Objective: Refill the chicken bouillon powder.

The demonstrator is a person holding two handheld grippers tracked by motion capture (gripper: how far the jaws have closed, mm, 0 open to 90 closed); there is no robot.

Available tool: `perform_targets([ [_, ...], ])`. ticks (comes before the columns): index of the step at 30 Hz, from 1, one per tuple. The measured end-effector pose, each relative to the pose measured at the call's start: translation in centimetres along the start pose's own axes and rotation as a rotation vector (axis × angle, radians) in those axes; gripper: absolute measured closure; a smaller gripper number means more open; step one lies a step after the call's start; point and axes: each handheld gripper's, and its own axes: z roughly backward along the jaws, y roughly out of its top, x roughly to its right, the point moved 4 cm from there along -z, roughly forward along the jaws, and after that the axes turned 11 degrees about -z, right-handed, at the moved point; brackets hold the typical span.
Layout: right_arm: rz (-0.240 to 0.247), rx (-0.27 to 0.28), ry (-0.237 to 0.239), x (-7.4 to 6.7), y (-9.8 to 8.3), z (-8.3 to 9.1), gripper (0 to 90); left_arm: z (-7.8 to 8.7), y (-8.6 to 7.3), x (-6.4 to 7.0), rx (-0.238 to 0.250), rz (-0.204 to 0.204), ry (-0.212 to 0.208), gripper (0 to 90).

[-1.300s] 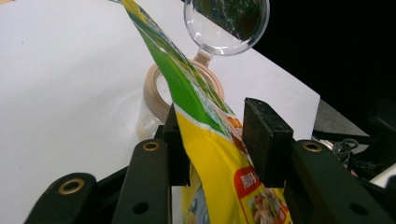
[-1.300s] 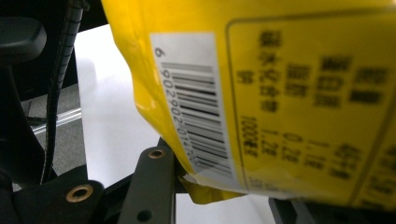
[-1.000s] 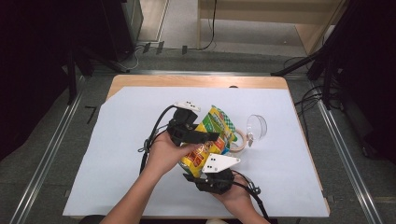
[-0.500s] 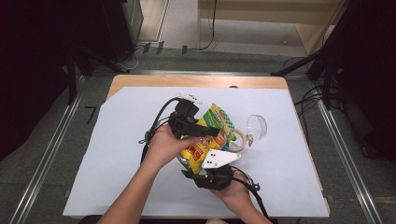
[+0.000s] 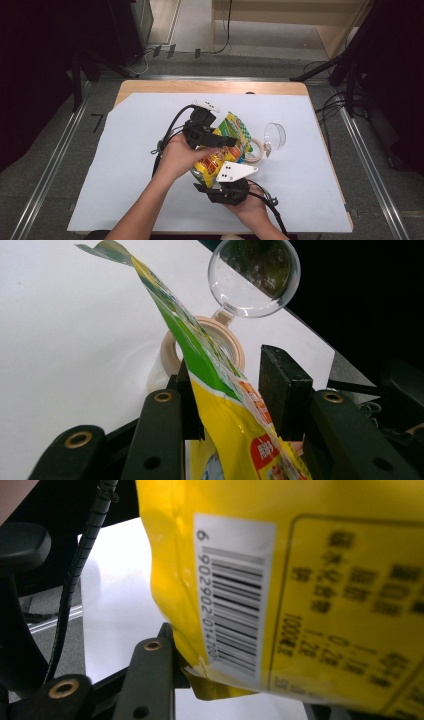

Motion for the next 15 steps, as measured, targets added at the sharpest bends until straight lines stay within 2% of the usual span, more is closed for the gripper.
perform_targets([
  [3, -0.001, -0.004, -0.009, 0.0, -0.07, -0.05, 62.1, -0.09, -0.03, 0.07, -0.007, -0.008, -0.004, 64.4],
  [5, 0.019, -0.013, -0.026, -0.05, -0.14, -0.15, 63.4, -0.04, 0.01, 0.12, -0.002, -0.006, -0.01, 64.7],
  [9, -0.01, 0.005, -0.02, -0.1, 0.01, -0.13, 64.7, 0.13, 0.18, 0.31, 0.011, -0.002, -0.015, 63.6],
  [12, -0.055, 0.026, -0.012, 0.06, 0.26, 0.05, 64.8, 0.21, 0.29, 0.48, 0.021, 0.006, -0.019, 60.1],
  [15, -0.055, 0.023, -0.012, 0.12, 0.24, 0.06, 64.7, 0.44, 0.27, 0.59, 0.011, 0.004, -0.016, 59.8],
])
